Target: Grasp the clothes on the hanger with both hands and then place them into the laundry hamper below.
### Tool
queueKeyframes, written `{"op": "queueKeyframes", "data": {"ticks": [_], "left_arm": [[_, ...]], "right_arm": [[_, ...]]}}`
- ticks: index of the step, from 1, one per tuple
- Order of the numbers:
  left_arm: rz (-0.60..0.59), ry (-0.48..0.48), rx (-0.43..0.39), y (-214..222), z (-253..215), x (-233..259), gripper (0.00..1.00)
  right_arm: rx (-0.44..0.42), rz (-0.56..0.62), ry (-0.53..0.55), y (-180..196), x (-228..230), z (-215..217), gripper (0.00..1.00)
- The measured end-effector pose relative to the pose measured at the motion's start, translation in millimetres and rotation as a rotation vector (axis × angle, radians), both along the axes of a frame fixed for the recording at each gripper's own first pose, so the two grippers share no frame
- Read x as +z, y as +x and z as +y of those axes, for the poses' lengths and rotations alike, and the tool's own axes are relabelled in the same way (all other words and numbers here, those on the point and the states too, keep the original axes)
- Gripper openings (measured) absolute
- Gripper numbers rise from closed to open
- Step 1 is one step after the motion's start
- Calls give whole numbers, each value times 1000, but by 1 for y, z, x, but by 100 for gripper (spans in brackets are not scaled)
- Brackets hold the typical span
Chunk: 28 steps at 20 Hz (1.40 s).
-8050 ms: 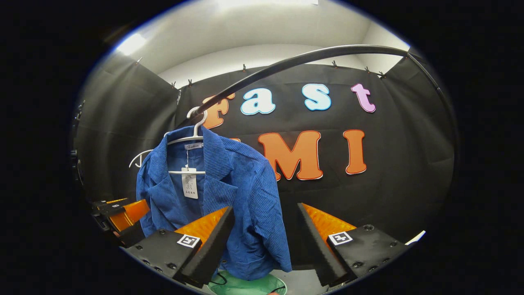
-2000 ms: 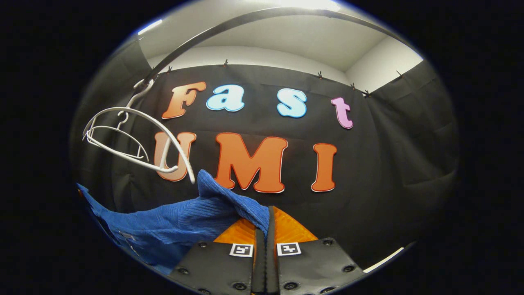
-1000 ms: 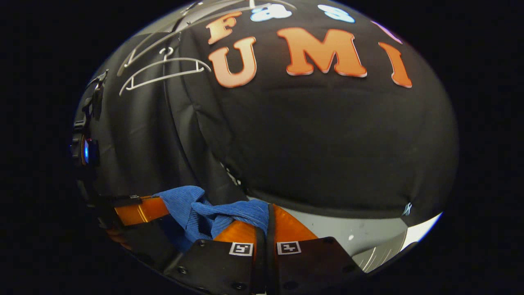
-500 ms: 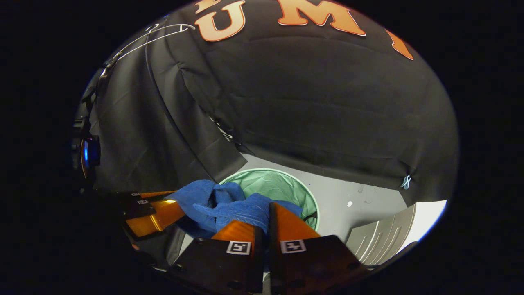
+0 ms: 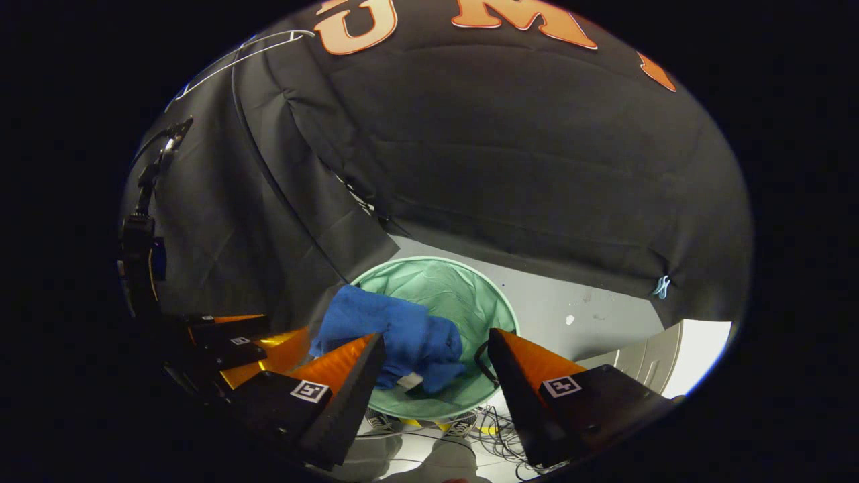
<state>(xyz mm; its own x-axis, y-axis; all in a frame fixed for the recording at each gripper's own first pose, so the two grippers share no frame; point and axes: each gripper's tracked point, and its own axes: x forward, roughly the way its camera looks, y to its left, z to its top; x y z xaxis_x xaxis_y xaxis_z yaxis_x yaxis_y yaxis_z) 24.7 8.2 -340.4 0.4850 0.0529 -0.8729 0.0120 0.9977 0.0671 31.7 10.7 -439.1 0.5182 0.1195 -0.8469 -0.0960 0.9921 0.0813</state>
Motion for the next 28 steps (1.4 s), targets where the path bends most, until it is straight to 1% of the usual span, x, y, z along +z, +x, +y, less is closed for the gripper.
{"op": "queueKeyframes", "data": {"ticks": [1,3,5,8,9,10,11,12,16,18,21,23,24,25,26,27,28], "left_arm": [[-18,-4,-6,5,0,7,96],[-52,-11,-20,-4,-3,12,96],[-90,-10,-29,-1,-4,26,96],[-133,12,-19,2,-6,52,96],[-161,6,-6,4,-9,65,96],[-192,-3,9,6,-13,75,96],[-232,-11,22,10,-17,88,96],[-282,-14,33,13,-21,106,96],[-521,21,85,10,-25,216,96],[-628,18,91,4,-29,258,95],[-768,44,50,-15,-34,308,95],[-833,42,22,-31,-40,343,95],[-861,29,16,-39,-42,357,98],[-879,16,15,-49,-44,369,92],[-895,9,16,-59,-43,381,92],[-916,9,17,-64,-41,394,92],[-935,17,17,-78,-39,410,92]], "right_arm": [[-2,0,1,-2,0,2,100],[-9,-7,4,-2,5,5,100],[-13,-23,3,-3,14,4,100],[-24,-78,17,5,40,4,100],[-20,-107,27,8,55,6,100],[-10,-145,30,11,72,5,94],[2,-189,28,16,89,0,100],[16,-232,27,21,109,-2,100],[65,-412,52,14,199,6,100],[52,-502,67,0,244,4,100],[-1,-631,80,-27,304,4,100],[-48,-695,79,-52,335,1,99],[-65,-719,93,-68,349,3,100],[-76,-745,106,-79,353,13,99],[-81,-775,114,-92,367,15,92],[-80,-807,110,-105,381,15,99],[-81,-839,95,-118,393,14,99]]}}
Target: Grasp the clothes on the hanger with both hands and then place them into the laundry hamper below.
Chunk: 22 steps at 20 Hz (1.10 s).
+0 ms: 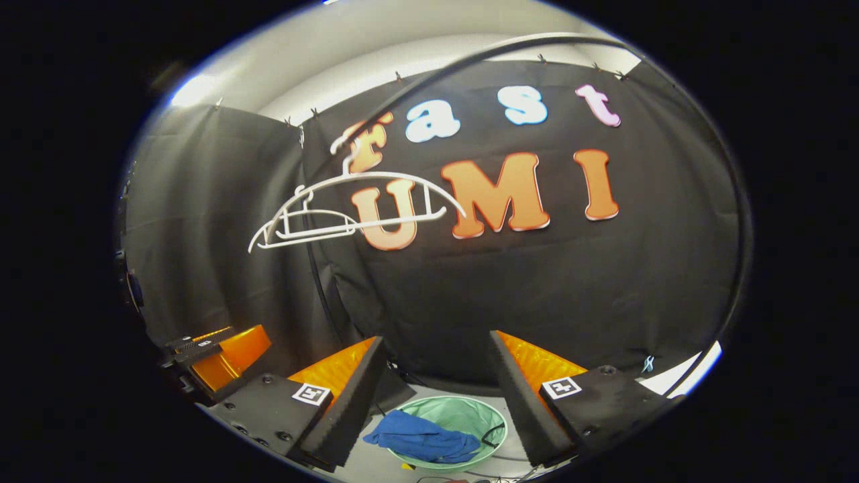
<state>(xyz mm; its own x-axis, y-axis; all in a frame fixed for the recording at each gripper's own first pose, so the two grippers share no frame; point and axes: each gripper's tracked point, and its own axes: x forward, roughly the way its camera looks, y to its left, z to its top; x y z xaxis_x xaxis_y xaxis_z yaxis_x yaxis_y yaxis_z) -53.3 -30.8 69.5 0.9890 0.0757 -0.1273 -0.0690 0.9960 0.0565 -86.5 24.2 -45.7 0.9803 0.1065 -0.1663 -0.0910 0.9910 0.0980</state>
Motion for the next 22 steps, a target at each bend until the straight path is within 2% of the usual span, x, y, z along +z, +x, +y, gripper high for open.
{"op": "queueKeyframes", "data": {"ticks": [2,3,4,8,9,10,14,16,17,18,22], "left_arm": [[-27,6,5,-23,5,18,92],[-27,5,0,-32,4,22,92],[-25,0,4,-39,6,27,92],[-61,-27,1,-52,11,48,92],[-65,-26,7,-55,13,53,92],[-74,-22,19,-60,15,58,92],[-124,-17,46,-66,17,82,92],[-124,-11,55,-69,12,85,92],[-118,-7,50,-69,9,84,92],[-114,-4,46,-71,7,83,92],[-89,-19,33,-75,-3,70,92]], "right_arm": [[-7,-43,-23,-21,20,2,99],[-7,-57,-27,-31,28,2,92],[-3,-68,-24,-39,35,3,99],[-13,-88,0,-63,54,0,99],[-15,-97,17,-68,62,-1,95],[-12,-114,26,-75,72,-1,99],[-13,-164,-17,-86,104,-21,99],[4,-148,-20,-89,106,-22,99],[11,-138,-14,-91,103,-21,95],[18,-131,-3,-90,100,-22,99],[8,-137,-18,-82,86,-18,99]]}}
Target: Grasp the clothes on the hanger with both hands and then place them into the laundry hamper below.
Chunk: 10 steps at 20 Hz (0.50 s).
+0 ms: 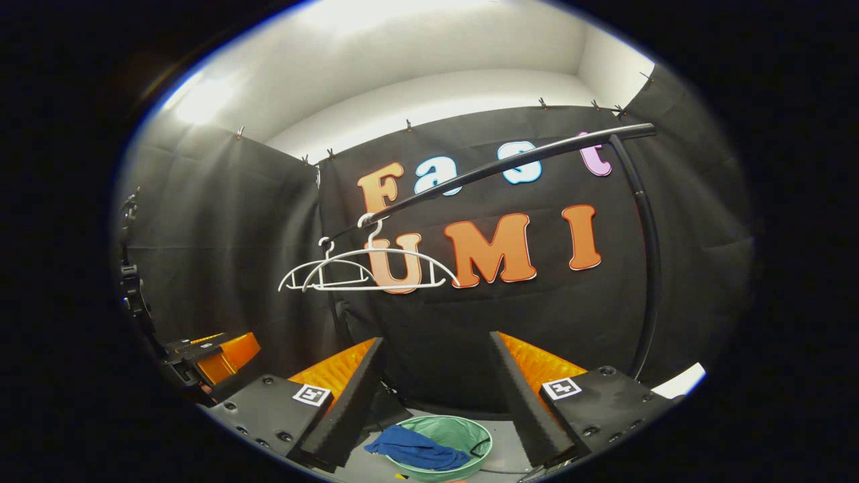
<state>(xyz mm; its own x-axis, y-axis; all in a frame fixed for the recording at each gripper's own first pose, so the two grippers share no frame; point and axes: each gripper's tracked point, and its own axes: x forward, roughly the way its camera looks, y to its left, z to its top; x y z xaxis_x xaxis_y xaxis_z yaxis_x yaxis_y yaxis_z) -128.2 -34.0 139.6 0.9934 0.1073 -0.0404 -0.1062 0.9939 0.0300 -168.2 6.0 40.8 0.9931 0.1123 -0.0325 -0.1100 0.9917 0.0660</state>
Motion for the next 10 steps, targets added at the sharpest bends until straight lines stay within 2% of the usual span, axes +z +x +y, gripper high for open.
{"op": "queueKeyframes", "data": {"ticks": [3,4,5,10], "left_arm": [[16,-3,4,1,3,-5,92],[12,-1,5,3,4,-4,95],[8,0,5,2,2,-2,92],[11,-9,-19,2,-7,-3,92]], "right_arm": [[-3,-6,-31,-4,0,-3,99],[2,-10,-34,-5,2,-2,99],[4,-16,-33,-6,4,0,99],[11,-16,-19,-7,1,3,99]]}}
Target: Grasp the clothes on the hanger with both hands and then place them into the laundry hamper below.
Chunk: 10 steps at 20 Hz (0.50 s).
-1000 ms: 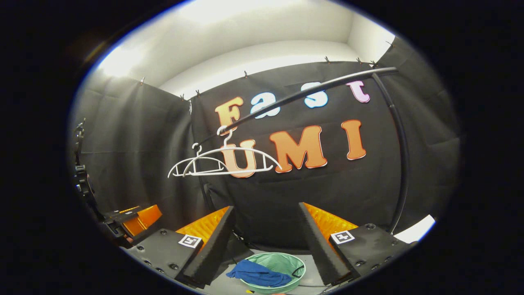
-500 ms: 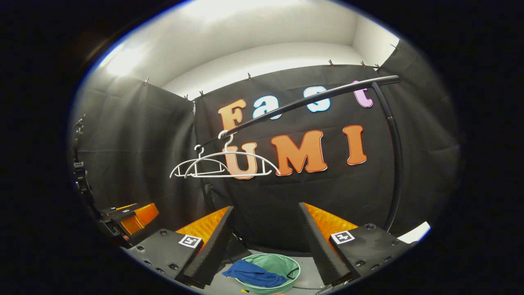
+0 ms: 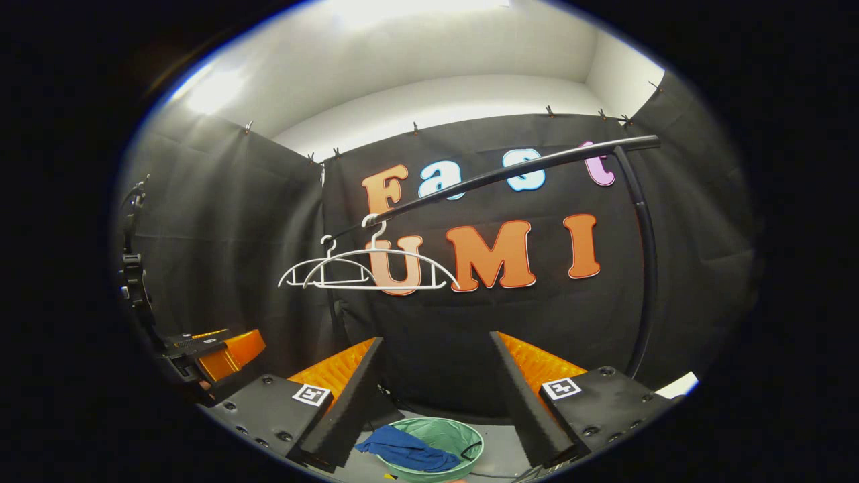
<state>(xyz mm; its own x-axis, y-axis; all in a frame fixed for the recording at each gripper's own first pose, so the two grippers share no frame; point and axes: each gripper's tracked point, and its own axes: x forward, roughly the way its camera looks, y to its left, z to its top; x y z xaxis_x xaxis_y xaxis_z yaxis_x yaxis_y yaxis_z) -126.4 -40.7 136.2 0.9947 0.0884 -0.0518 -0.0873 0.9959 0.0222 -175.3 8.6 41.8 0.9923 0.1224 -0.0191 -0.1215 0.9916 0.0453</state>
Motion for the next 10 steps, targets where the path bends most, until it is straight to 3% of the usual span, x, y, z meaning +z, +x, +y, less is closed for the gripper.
{"op": "queueKeyframes", "data": {"ticks": [1,10], "left_arm": [[4,-4,3,-1,-1,-2,95],[12,-11,4,-4,3,-6,92]], "right_arm": [[-2,2,3,1,-1,-1,99],[-15,19,12,0,-6,-6,99]]}}
